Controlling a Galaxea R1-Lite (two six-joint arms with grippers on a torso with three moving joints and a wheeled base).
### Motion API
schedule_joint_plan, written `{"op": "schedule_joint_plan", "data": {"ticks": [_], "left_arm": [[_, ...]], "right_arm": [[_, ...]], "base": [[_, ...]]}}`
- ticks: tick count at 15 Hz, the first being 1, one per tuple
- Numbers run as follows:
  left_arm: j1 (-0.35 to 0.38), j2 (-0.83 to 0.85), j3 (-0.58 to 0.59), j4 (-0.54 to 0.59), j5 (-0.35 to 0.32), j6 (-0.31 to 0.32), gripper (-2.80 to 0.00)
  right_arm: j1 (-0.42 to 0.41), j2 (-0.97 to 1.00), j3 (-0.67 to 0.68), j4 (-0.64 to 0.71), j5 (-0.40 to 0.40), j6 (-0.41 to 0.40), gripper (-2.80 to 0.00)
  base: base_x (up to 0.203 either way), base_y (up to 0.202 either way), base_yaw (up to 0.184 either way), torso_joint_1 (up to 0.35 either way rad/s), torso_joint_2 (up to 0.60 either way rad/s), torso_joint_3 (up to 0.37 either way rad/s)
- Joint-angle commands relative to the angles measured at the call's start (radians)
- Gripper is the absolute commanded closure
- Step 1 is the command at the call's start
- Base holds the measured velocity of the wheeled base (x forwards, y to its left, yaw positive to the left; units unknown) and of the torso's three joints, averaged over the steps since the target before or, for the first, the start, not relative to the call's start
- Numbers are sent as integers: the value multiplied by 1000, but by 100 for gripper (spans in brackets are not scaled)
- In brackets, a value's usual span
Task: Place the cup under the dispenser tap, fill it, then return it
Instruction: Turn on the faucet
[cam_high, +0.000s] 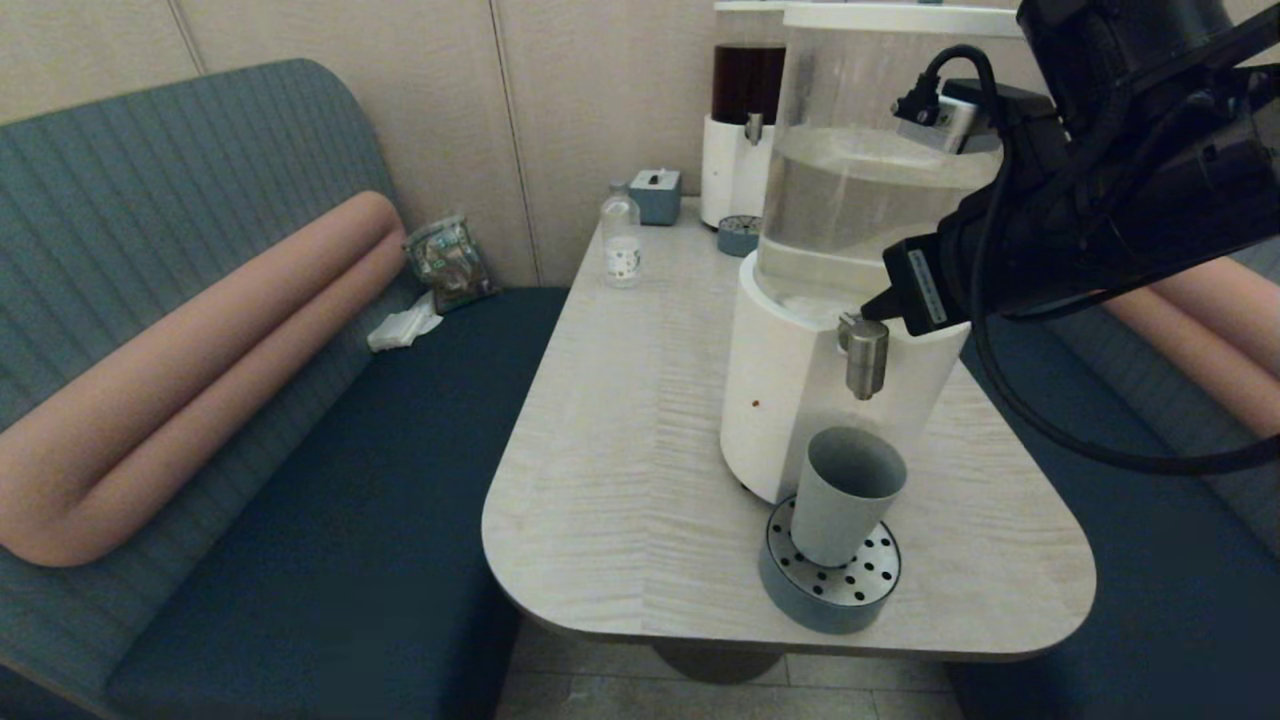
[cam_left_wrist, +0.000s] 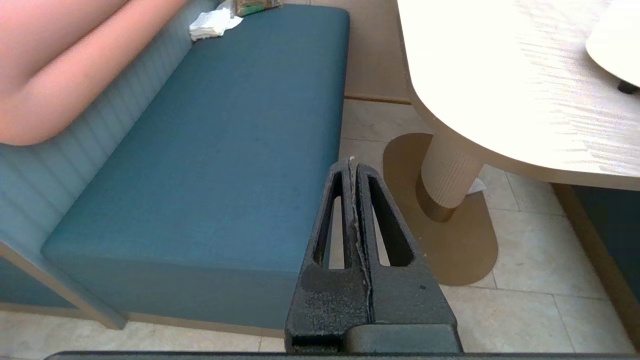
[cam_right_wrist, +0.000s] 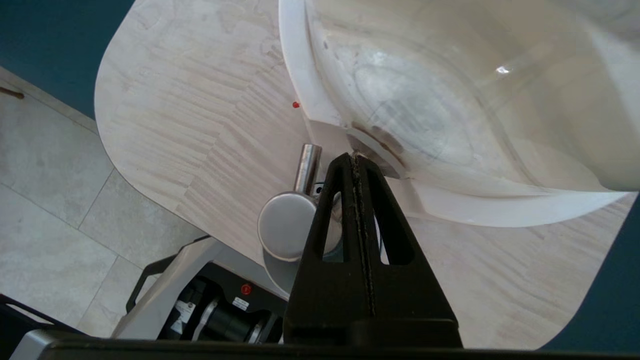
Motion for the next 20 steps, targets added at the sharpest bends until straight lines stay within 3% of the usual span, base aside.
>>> {"op": "schedule_joint_plan", "data": {"ticks": [1,20], "left_arm": [[0,1,0,0,0,-1,0],[0,0,0,0,0,-1,0]], "right_arm": [[1,10,-1,3,0,1,0],[18,6,-2,3,66,-7,0]], "base": [[0,0,0,0,0,0],[0,0,0,0,0,0]]}}
